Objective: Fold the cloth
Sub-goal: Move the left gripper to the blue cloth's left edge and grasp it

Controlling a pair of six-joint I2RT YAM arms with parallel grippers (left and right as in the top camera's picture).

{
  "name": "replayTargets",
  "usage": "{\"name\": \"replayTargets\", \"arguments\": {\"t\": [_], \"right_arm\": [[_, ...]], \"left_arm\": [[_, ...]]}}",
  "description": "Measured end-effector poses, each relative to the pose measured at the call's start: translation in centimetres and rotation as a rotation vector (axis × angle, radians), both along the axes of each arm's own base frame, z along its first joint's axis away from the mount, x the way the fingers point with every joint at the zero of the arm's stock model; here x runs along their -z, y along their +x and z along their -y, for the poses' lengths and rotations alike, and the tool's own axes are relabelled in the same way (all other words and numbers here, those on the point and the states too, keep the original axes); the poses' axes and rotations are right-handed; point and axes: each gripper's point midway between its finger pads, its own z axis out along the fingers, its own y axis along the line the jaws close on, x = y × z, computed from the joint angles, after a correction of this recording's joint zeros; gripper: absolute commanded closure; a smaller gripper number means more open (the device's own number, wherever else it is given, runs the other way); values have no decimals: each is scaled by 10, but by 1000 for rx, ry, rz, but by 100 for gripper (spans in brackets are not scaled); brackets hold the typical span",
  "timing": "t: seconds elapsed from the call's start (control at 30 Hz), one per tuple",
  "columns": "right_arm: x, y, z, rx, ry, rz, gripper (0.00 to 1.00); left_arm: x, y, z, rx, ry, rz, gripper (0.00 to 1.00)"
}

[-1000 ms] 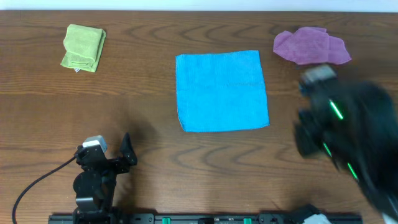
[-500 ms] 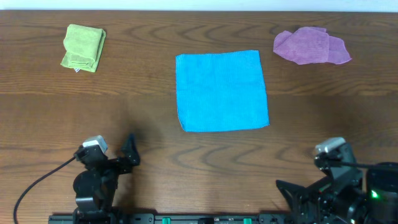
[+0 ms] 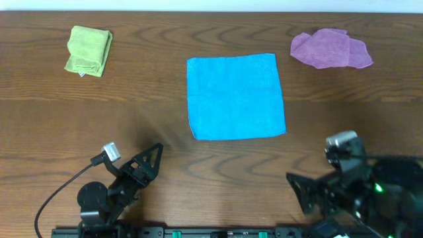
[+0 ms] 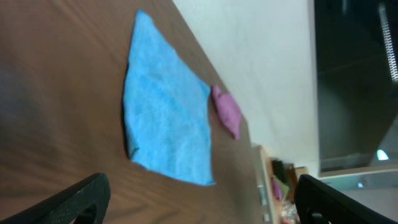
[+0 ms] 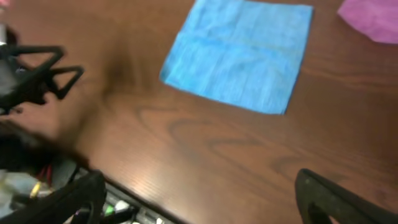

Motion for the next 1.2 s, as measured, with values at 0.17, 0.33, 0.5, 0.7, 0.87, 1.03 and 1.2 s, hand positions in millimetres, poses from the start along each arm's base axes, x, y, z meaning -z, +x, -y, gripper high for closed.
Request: {"name": "replayTargets", "arguments": {"t": [0.17, 0.33, 0.5, 0.7, 0.87, 1.03, 1.2], "right_arm": [[26, 48, -17, 40, -19, -35, 9], [43, 91, -1, 182, -32, -84, 13], [48, 110, 54, 418, -2, -120, 22], [47, 113, 108, 597, 68, -130, 25], [56, 118, 130, 611, 109, -164, 26], [83, 137, 134, 568, 178, -268, 28], [111, 153, 130, 524, 233, -374, 28]], "left_arm": [[9, 8, 10, 51, 8, -48, 1], [44, 15, 24, 139, 85, -204, 4], [37, 42, 40, 239, 199, -270, 4], [50, 69, 71, 375, 284, -374, 4], [82, 58, 96, 496, 373, -518, 4], [92, 60, 103, 492, 480, -542, 4], [96, 74, 88, 387, 559, -538, 2]]}}
